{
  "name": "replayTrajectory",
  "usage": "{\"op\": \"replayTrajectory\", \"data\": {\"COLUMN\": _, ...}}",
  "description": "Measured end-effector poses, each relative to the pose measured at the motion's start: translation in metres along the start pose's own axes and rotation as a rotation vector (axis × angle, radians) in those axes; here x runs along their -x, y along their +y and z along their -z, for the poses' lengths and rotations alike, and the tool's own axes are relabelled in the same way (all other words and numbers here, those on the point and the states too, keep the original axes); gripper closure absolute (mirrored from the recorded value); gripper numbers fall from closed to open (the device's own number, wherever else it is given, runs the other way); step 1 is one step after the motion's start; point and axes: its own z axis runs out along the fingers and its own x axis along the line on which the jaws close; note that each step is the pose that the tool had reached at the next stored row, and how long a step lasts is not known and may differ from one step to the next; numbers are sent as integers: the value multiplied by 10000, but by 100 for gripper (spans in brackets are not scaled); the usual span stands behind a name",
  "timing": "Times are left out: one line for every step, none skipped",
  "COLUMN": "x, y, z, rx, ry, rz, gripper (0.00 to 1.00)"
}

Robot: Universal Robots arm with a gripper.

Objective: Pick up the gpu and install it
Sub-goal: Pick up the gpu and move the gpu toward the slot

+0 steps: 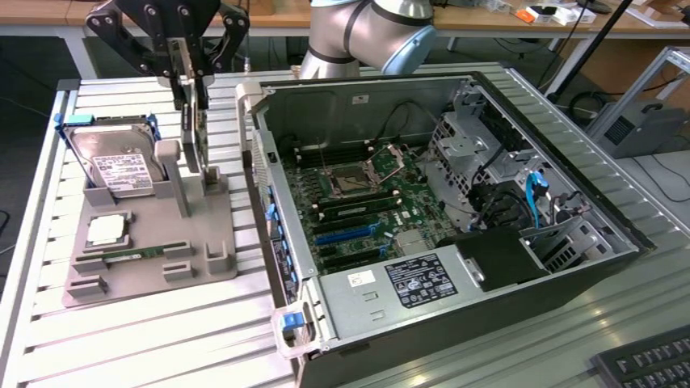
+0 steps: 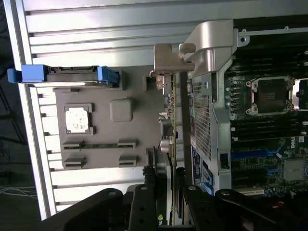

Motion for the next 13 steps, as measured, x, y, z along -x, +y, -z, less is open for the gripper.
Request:
{"op": "replayTrajectory", "data": {"x": 0, "y": -1, "z": 13, "rx": 0, "ry": 1, "rz": 0, "gripper": 73}}
{"op": "replayTrajectory", "data": {"x": 1, "y": -2, "z": 27, "rx": 0, "ry": 1, "rz": 0, "gripper": 73}}
{"op": "replayTrajectory", "data": {"x": 1, "y": -2, "z": 36, "rx": 0, "ry": 0, "rz": 0, "gripper": 73}}
{"op": "replayTrajectory", "data": {"x": 1, "y": -3, "z": 43, "rx": 0, "ry": 0, "rz": 0, "gripper": 73}}
{"op": "replayTrajectory", "data": {"x": 2, "y": -3, "z": 48, "rx": 0, "ry": 0, "rz": 0, "gripper": 73}}
{"op": "replayTrajectory", "data": {"x": 2, "y": -3, "z": 49, "rx": 1, "ry": 0, "rz": 0, "gripper": 73}}
{"op": "replayTrajectory", "data": {"x": 2, "y": -3, "z": 49, "rx": 1, "ry": 0, "rz": 0, "gripper": 73}}
{"op": "replayTrajectory", "data": {"x": 2, "y": -3, "z": 50, "rx": 0, "ry": 0, "rz": 0, "gripper": 73}}
{"op": "replayTrajectory", "data": {"x": 2, "y": -4, "z": 50, "rx": 0, "ry": 1, "rz": 1, "gripper": 73}}
{"op": "replayTrajectory", "data": {"x": 2, "y": -5, "z": 50, "rx": -1, "ry": 1, "rz": 0, "gripper": 73}}
{"op": "replayTrajectory", "data": {"x": 2, "y": -7, "z": 50, "rx": -1, "ry": 1, "rz": 0, "gripper": 73}}
{"op": "replayTrajectory", "data": {"x": 2, "y": -10, "z": 50, "rx": -1, "ry": 1, "rz": 1, "gripper": 73}}
{"op": "replayTrajectory", "data": {"x": 3, "y": -13, "z": 49, "rx": -1, "ry": 0, "rz": 1, "gripper": 73}}
